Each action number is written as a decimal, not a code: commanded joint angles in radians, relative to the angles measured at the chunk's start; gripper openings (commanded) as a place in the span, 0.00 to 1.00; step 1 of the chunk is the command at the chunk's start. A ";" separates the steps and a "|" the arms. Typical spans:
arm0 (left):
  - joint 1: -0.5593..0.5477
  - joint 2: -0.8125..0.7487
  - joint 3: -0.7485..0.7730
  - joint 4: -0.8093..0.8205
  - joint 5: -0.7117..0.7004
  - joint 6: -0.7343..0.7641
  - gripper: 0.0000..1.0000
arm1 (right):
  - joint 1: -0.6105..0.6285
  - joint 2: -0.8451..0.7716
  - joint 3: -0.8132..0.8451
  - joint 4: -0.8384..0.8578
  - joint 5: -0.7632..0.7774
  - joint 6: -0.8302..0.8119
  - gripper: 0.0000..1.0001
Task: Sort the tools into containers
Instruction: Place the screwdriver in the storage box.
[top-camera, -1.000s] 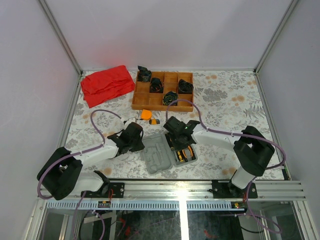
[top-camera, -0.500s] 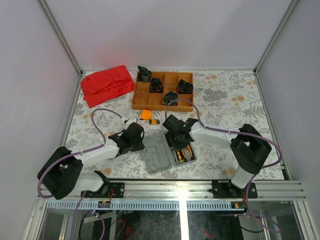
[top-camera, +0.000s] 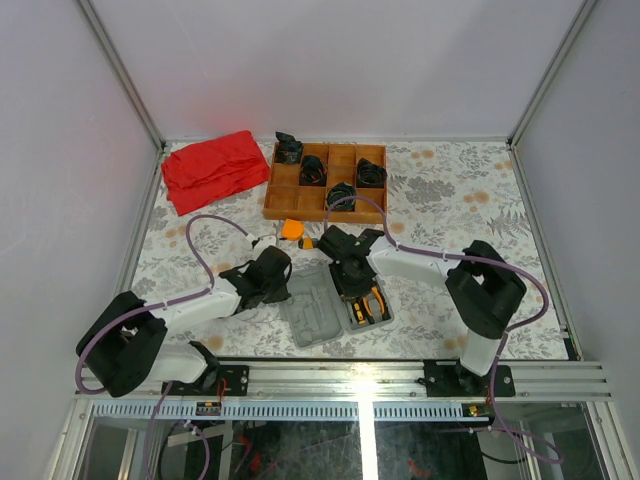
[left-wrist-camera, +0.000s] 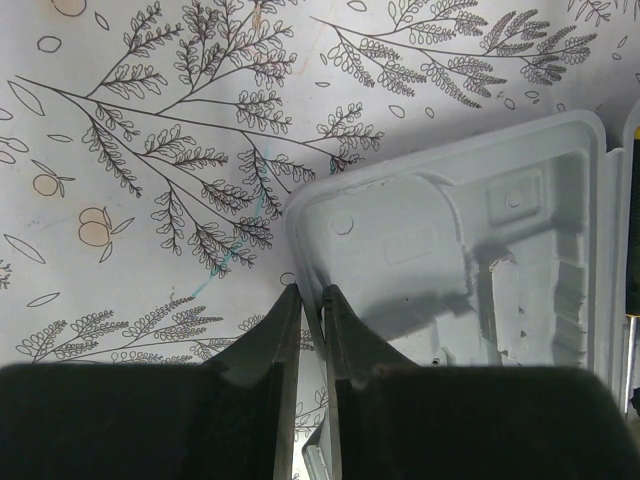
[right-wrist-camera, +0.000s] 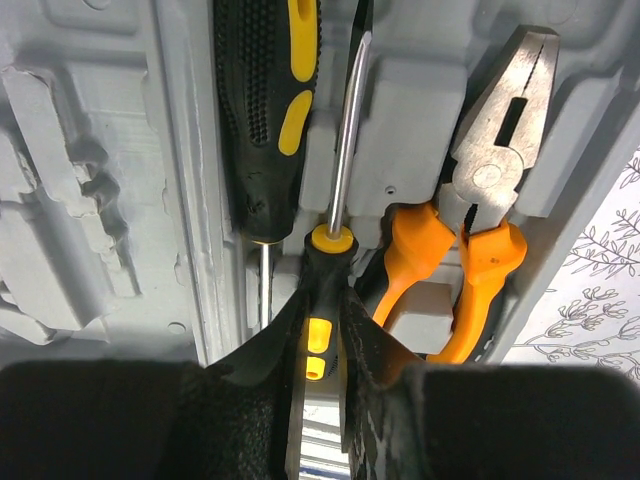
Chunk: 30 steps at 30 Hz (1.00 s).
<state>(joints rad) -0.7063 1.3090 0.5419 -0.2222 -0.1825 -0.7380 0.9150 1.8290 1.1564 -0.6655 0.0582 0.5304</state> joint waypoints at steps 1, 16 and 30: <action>-0.041 0.020 0.012 0.101 0.118 -0.006 0.00 | 0.068 0.359 -0.166 0.206 -0.198 0.033 0.00; -0.041 0.011 0.010 0.108 0.123 -0.004 0.00 | 0.069 0.428 -0.075 0.134 -0.230 -0.040 0.03; -0.040 0.003 0.010 0.057 0.066 -0.012 0.00 | 0.068 -0.071 -0.204 0.322 0.021 0.022 0.33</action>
<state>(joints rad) -0.7132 1.3060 0.5419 -0.2249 -0.1967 -0.7357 0.9421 1.7153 1.0317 -0.5148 0.1047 0.4984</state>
